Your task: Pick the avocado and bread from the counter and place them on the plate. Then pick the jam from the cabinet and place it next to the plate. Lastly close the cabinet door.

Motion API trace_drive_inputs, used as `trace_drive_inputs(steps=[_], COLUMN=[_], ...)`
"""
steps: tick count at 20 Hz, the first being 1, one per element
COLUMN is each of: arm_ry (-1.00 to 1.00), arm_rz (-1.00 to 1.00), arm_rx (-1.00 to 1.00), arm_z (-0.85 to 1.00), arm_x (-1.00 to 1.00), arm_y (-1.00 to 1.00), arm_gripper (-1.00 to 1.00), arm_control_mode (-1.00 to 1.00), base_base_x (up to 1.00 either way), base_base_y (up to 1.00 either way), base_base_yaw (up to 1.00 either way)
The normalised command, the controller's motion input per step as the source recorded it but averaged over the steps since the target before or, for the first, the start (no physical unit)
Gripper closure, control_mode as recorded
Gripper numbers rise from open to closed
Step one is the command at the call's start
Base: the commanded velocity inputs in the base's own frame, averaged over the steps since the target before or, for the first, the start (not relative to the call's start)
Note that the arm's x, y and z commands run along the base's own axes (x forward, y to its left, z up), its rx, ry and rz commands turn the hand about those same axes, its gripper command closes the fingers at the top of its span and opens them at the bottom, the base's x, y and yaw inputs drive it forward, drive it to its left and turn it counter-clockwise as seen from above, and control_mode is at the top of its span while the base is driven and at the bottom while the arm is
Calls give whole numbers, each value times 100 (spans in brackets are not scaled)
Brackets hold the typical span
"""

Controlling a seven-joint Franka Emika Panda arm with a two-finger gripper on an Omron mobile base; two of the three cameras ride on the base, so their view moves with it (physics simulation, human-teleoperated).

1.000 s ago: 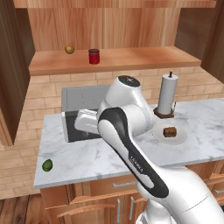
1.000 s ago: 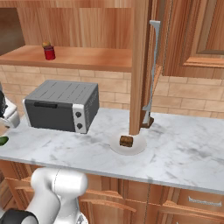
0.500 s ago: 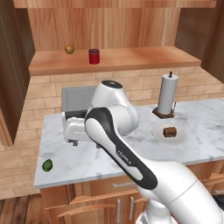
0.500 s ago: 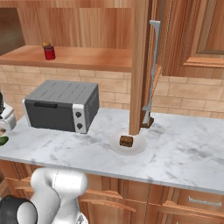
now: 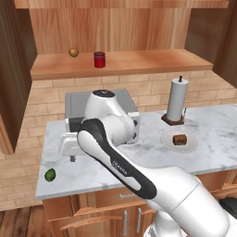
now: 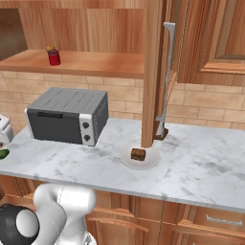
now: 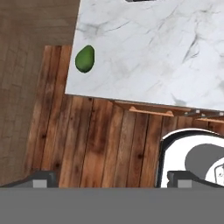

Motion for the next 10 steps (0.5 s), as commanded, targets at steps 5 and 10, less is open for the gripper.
trace_drive_inputs(steps=[5, 10], arm_ry=[0, 2], arm_rz=[3, 0], arm_rx=[-4, -3], arm_z=[-13, -13], arm_x=[0, 0], arm_y=[20, 20], arm_gripper=[-100, -100], arm_control_mode=[-100, -100], base_base_x=[0, 0], base_base_y=[0, 0], base_base_yaw=[0, 0])
